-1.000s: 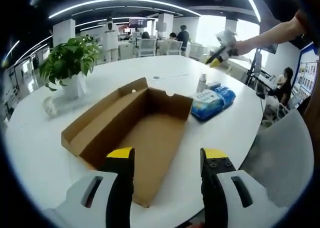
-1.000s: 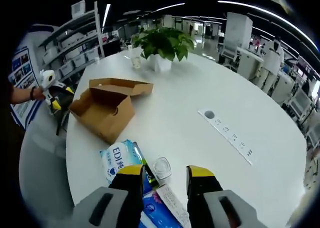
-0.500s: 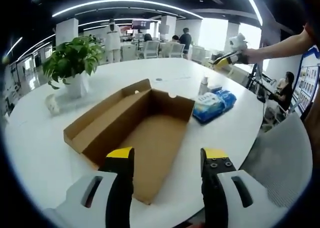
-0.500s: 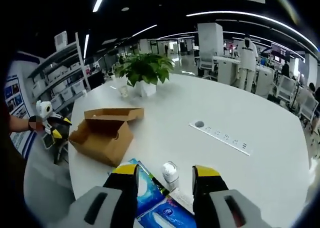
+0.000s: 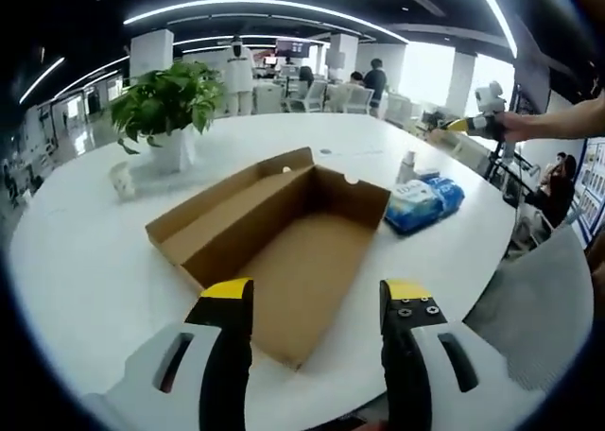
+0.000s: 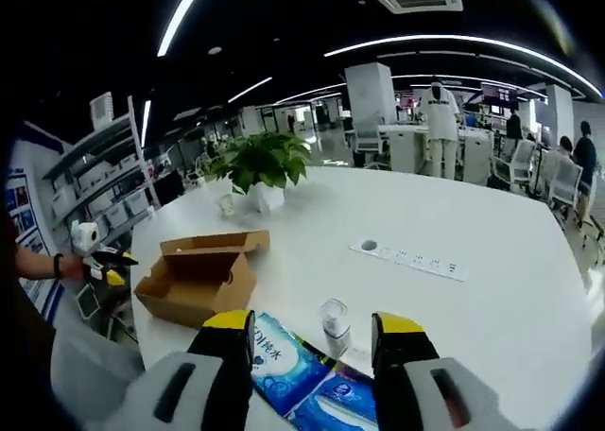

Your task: Operate the shoe box by opening the lid, removing the specified soft item, and placing it in the target area until the item is outside and the box remains undamaged.

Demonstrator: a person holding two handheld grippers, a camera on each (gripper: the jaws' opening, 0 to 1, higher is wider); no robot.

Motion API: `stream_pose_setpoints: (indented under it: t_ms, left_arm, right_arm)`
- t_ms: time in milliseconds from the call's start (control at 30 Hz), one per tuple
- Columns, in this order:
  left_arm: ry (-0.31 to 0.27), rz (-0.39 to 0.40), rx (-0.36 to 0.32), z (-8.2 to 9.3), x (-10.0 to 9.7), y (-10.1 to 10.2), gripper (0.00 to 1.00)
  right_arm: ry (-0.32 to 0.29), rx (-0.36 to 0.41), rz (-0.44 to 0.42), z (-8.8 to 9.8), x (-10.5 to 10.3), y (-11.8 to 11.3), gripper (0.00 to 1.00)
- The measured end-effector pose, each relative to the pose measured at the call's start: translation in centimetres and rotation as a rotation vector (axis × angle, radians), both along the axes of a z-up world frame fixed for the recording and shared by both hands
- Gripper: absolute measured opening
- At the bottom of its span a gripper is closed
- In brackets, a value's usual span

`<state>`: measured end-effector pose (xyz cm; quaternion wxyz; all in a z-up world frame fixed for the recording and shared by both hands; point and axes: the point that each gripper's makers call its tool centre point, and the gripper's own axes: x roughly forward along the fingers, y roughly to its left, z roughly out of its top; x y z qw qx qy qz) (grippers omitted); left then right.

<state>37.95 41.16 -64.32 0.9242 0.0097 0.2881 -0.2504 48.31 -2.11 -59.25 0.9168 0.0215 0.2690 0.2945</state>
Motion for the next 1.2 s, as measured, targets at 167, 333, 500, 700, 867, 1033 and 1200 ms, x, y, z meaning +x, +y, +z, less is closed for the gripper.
stream_pose_setpoints:
  t_ms: [167,333,500,700,867,1033,1200]
  left_arm:
    - [0.019,0.102,-0.039,-0.3,0.4,1.6,0.55]
    - [0.027,0.164,-0.031,-0.7,0.5,2.5,0.56]
    - [0.054,0.221,-0.023,-1.5,0.6,3.3,0.56]
    - [0.085,0.279,-0.024,-2.4,0.5,3.7,0.57]
    - [0.117,0.348,-0.016,-3.4,0.7,4.5,0.56]
    - [0.158,0.405,-0.020,-4.5,0.8,4.9,0.53]
    - [0.226,0.486,-0.060,-6.0,0.6,4.8,0.49]
  right_arm:
    - [-0.007,0.024,-0.020,-0.1,-1.5,0.6,0.50]
    - [-0.015,0.046,-0.040,-0.1,-2.7,1.2,0.50]
    - [-0.014,0.057,-0.037,-0.2,-3.5,1.8,0.50]
    - [-0.013,0.069,-0.037,-0.3,-4.0,2.0,0.50]
    - [-0.008,0.081,-0.038,-0.5,-4.6,2.4,0.49]
    - [0.001,0.085,-0.038,-1.0,-5.2,2.4,0.49]
    - [0.010,0.108,-0.041,-1.3,-5.8,2.6,0.47]
